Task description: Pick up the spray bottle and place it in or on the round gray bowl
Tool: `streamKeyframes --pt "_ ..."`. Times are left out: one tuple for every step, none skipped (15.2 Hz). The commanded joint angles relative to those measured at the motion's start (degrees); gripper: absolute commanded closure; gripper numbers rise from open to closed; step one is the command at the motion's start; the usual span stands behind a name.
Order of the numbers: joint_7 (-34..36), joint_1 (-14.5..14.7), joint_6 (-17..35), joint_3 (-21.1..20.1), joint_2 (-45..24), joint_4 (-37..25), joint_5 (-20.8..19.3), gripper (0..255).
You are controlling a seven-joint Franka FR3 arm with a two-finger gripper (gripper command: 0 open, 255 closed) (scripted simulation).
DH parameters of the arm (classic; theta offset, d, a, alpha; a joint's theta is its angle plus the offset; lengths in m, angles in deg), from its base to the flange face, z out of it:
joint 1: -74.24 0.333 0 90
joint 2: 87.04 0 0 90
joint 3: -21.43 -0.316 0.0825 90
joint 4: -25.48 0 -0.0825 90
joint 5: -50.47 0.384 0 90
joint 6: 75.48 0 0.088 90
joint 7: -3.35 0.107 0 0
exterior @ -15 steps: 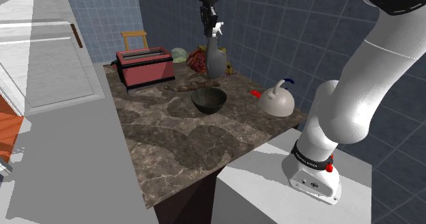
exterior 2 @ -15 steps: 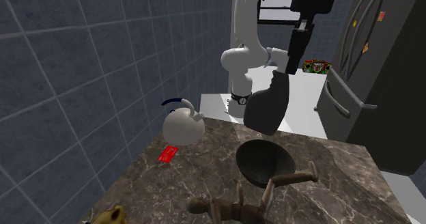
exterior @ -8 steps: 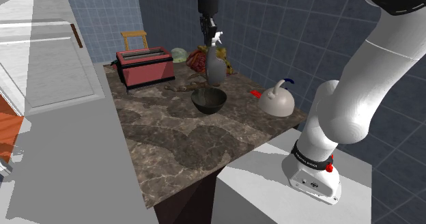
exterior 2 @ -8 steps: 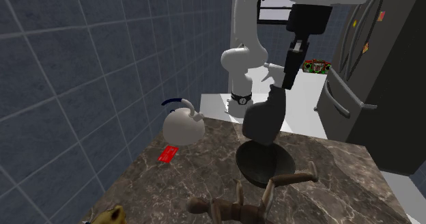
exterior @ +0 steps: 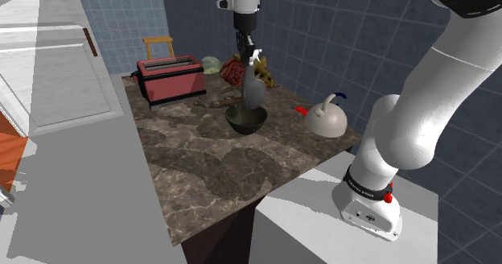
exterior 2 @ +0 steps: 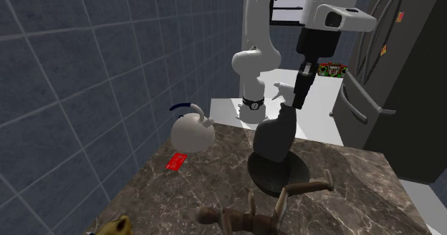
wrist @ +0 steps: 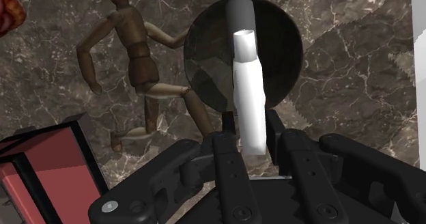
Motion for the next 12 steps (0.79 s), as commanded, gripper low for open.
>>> streamKeyframes --pt "0.12 -0.01 1.74 0.05 -0.28 1.42 0.0 255" --pt "0.17 -0.03 2.5 0.08 -0.35 2.12 -0.02 255" --pt "0.21 -0.04 3.16 0.1 -0.42 2.71 -0.03 255" --pt "0.21 -0.04 3.16 0.1 -0.41 2.72 -0.03 255" --pt "0.21 -0.04 3.16 0.1 -0.42 2.71 -0.03 255" --pt "0.21 -0.04 3.16 0.1 -0.42 2.71 -0.03 255" --pt "0.21 -0.04 3.16 0.1 -0.42 2.71 -0.03 255" --pt "0.21 -0.04 3.16 0.1 -0.42 2.71 -0.03 255" --pt "0.21 -0.04 3.16 0.1 -0.42 2.71 -0.03 255" --pt "0.21 -0.04 3.16 0.1 -0.42 2.71 -0.03 255" --pt "0.21 -0.04 3.16 0.1 -0.42 2.71 -0.03 255" --pt "0.21 -0.04 3.16 0.1 -0.41 2.72 -0.03 0"
